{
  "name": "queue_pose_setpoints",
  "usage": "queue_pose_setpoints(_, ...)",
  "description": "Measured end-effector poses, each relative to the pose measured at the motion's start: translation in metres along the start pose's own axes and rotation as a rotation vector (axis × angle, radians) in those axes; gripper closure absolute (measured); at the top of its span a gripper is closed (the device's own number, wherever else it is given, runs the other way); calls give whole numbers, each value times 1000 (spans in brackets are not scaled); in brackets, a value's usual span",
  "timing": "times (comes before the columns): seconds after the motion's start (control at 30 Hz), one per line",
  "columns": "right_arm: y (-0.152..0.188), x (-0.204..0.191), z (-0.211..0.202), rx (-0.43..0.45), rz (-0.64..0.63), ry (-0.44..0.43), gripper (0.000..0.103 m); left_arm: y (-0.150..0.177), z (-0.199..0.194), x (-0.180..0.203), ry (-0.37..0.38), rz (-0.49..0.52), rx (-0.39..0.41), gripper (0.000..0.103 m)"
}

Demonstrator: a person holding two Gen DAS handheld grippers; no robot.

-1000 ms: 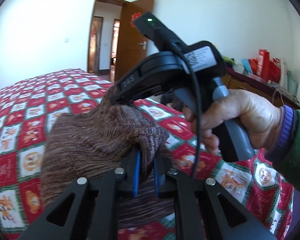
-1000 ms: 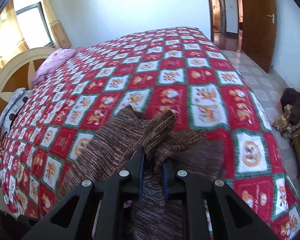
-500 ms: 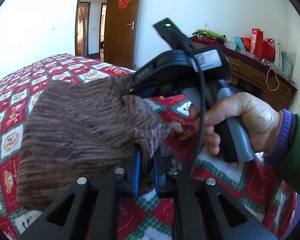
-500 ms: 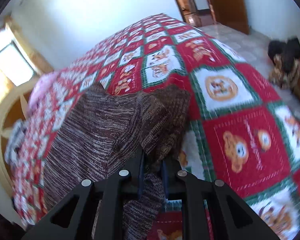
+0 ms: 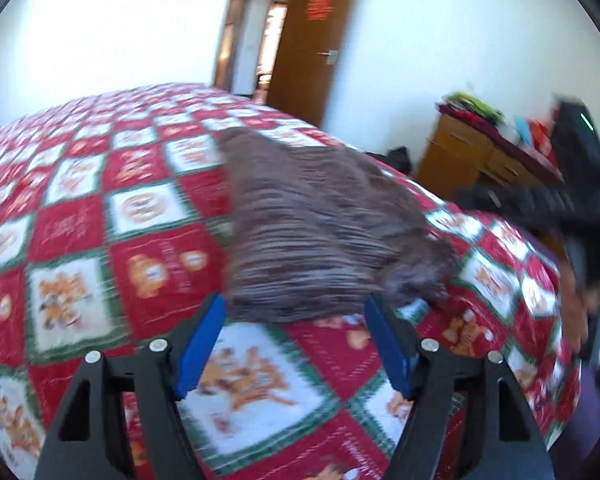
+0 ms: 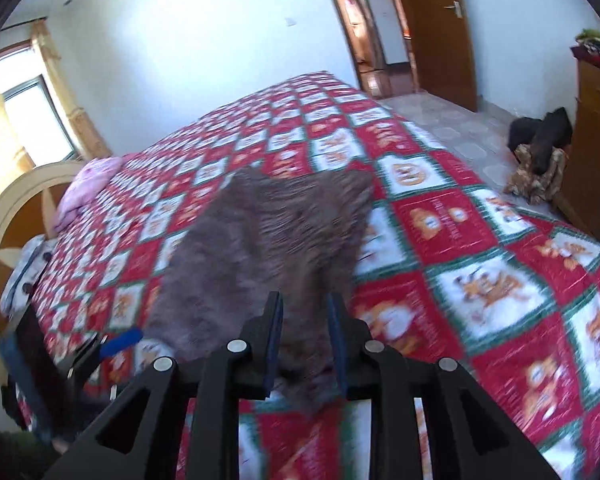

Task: Fold small clothes
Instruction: 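Fold the held edges over the sweater body with both grippers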

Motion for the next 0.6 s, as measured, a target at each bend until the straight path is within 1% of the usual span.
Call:
queue_pose_setpoints(0.1,15,-21,11,-37,-42,21,79,-3,-9,-10,-66,-14,17,28)
queue_pose_setpoints(0.17,26,-28,21,-73,-42,4,79,-3,-15,-13,-98,-3,16,28)
queue_pose_setpoints(0.23,39,-32,33,-129,-44,18,79,-3,-18,-19,-127,12,10,28)
queue_pose_setpoints(0.27,50,-31,41,-180,-51,48,79,-2,-19,-21,-146,19,3,28)
queue_pose_setpoints(0.3,56,-30,46,-212,-53,60,79,-2,-17,-23,-158,22,-7,28)
queue_pose_setpoints(0.33,63,-29,48,-229,-50,62,79,-2,-16,-27,-169,23,-19,28)
queue_pose_setpoints(0.4,68,-28,42,-239,-54,67,79,-4,-11,-34,-194,22,-52,28)
queue_pose_setpoints(0.47,66,-28,32,-235,-73,85,79,-8,-10,-38,-198,18,-72,28)
queue_pose_setpoints(0.53,57,-27,19,-205,-80,80,79,-17,-11,-38,-196,21,-69,28)
queue_pose_setpoints(0.6,38,-29,4,-141,-88,70,79,-32,-9,-35,-194,34,-44,28)
Point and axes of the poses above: each gripper's, at about its wrist camera, not at the fingertips, and z roughly the way its jaws point, x to its right, y to its underside, the point moved 3 cm from there along z, roughly the way its jaws point, and after that the axes turned 13 degrees about y, right-handed, at the moved point
